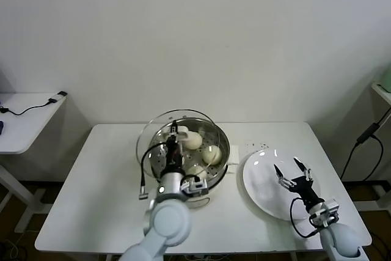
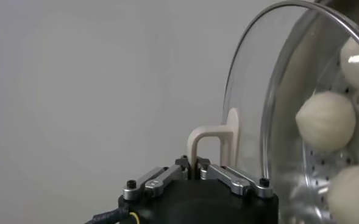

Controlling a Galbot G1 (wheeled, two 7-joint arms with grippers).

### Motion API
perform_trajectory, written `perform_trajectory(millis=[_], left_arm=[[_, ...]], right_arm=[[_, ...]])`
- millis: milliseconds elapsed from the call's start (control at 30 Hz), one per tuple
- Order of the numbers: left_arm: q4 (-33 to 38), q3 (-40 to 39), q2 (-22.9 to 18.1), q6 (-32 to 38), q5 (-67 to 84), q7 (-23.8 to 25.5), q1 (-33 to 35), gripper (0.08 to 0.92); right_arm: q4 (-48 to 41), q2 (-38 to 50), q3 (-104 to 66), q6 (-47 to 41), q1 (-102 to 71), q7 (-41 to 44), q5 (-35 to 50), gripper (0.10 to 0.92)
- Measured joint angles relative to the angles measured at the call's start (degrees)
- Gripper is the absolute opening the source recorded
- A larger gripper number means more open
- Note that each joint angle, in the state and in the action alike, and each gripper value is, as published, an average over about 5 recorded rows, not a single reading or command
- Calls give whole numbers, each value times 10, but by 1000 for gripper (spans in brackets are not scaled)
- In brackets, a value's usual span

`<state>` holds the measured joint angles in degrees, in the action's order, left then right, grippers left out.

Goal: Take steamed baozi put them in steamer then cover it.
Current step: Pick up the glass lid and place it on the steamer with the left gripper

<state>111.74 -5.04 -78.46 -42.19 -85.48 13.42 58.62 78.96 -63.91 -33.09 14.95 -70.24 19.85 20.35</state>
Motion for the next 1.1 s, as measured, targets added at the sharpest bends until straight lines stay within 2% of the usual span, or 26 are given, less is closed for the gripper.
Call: perform_trajectory(millis=[433,1100], left_arm=[[-67,-25,-41,0,-21,-3,-19,147],[-106,-31,-42,0,-35,4,-32,147]], right_arm=[[-7,-2,-8,3,3,3,0,823],[-11,-9,-13,7,3,9,-3,823]])
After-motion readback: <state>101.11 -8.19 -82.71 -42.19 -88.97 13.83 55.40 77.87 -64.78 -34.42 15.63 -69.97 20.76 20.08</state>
